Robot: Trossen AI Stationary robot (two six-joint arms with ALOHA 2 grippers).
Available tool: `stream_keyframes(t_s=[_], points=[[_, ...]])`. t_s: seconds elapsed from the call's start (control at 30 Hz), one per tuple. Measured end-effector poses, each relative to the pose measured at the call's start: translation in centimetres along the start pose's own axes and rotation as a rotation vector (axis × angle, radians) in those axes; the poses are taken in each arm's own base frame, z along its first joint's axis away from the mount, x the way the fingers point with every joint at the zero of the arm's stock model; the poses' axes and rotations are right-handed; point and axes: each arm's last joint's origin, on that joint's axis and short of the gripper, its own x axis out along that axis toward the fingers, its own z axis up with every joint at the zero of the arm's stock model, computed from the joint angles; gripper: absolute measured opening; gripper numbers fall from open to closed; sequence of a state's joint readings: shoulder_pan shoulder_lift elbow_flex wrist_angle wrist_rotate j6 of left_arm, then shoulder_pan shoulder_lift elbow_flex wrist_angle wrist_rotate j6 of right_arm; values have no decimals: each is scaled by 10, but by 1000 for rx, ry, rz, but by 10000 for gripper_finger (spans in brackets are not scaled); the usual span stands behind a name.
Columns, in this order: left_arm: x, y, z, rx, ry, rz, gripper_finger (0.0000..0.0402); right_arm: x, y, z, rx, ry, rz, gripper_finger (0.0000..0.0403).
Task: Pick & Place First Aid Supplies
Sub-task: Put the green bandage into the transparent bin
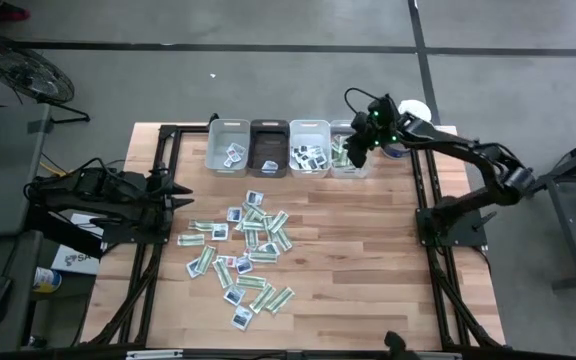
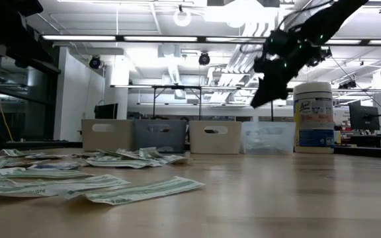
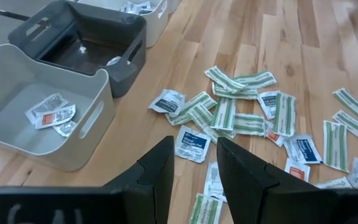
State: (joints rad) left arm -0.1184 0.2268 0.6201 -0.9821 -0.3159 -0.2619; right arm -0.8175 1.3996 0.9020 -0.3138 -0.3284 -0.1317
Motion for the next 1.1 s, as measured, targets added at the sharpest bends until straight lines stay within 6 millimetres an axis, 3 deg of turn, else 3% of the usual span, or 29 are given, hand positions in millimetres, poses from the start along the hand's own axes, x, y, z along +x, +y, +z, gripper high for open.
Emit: stream_keyframes(t_s=[0.37,0.7,1.1], points=[[0,0,0,23,-1,5,119,-14,103,8,-109,-51,167,122],[0,-3,-1,112,24,-116,119,-19,184,-14,-71,-8,216,122],[-1,-6,-2,134,42,-212,119,-37,259,-50,31,-8,266,122]])
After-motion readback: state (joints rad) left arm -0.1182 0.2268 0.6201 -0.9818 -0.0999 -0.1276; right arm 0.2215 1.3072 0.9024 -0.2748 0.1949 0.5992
